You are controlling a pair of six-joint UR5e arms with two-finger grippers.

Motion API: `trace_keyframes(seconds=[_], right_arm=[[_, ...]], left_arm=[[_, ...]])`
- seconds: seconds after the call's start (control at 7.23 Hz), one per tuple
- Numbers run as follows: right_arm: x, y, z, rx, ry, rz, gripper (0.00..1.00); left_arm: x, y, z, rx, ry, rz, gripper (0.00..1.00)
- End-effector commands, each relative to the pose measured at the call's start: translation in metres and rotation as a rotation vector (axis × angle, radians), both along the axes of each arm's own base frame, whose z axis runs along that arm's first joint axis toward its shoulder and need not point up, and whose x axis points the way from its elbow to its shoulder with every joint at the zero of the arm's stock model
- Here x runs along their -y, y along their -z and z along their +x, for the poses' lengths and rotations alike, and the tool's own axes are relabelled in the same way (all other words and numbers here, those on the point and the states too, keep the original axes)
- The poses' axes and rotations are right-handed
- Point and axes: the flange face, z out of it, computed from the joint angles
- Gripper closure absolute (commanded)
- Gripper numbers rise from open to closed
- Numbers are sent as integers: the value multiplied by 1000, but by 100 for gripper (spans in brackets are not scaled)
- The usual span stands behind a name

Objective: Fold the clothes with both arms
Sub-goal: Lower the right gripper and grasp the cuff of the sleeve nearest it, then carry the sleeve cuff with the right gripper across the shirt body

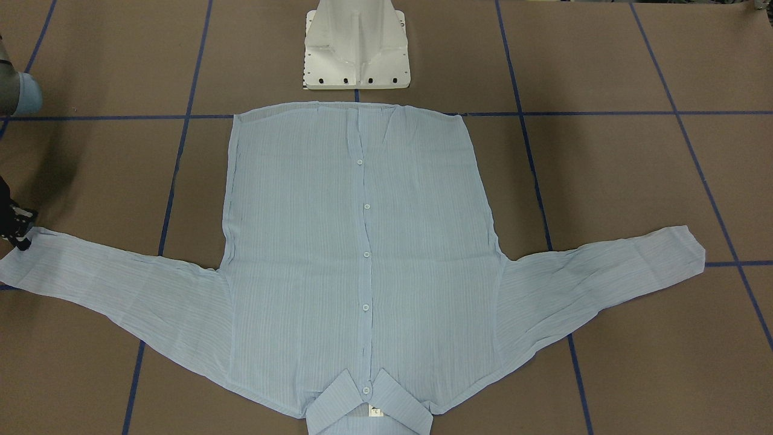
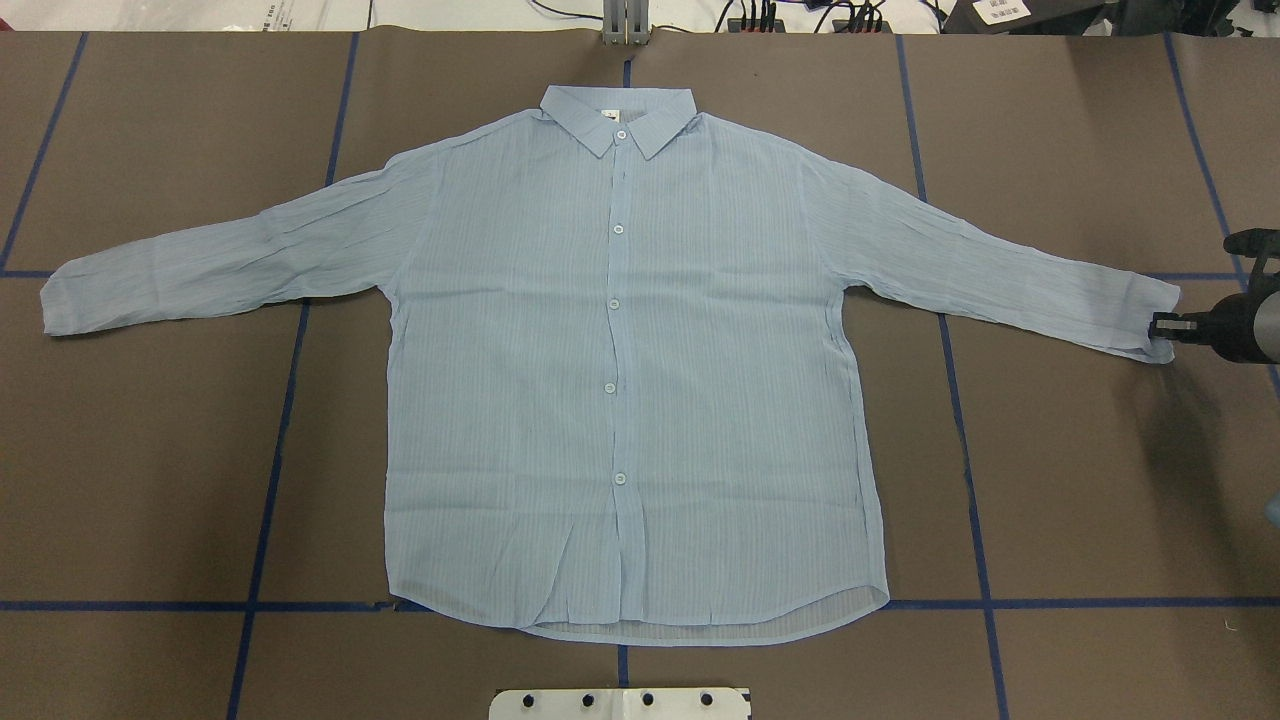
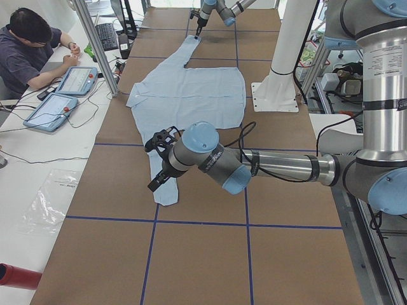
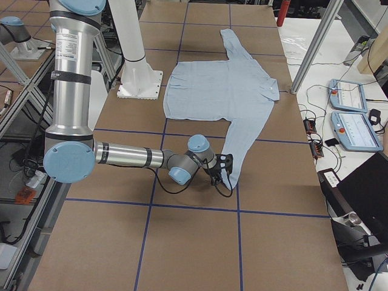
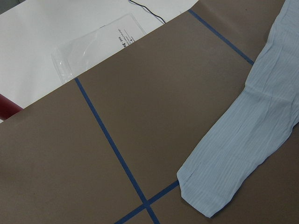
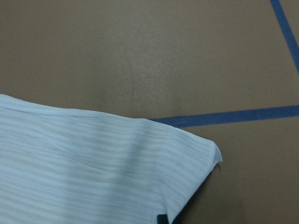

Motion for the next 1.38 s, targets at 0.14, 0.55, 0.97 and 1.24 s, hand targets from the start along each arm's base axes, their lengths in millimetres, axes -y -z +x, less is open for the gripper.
trace_keyframes(seconds=[0.14,0.55,0.97,1.24], right_arm=[[8,47,-4,44,-1,78,100],[61,193,-47,204,-8,303,100],[65,331,-185,348,49,455,100],[57,394,-293,370,29,523,100]], left_arm=[[-4,-4,0,0,0,11,0],[-4,-6,0,0,0,8,0],[-4,-9,0,0,2,-1,0],[-4,-10,1,1,0,-2,0]])
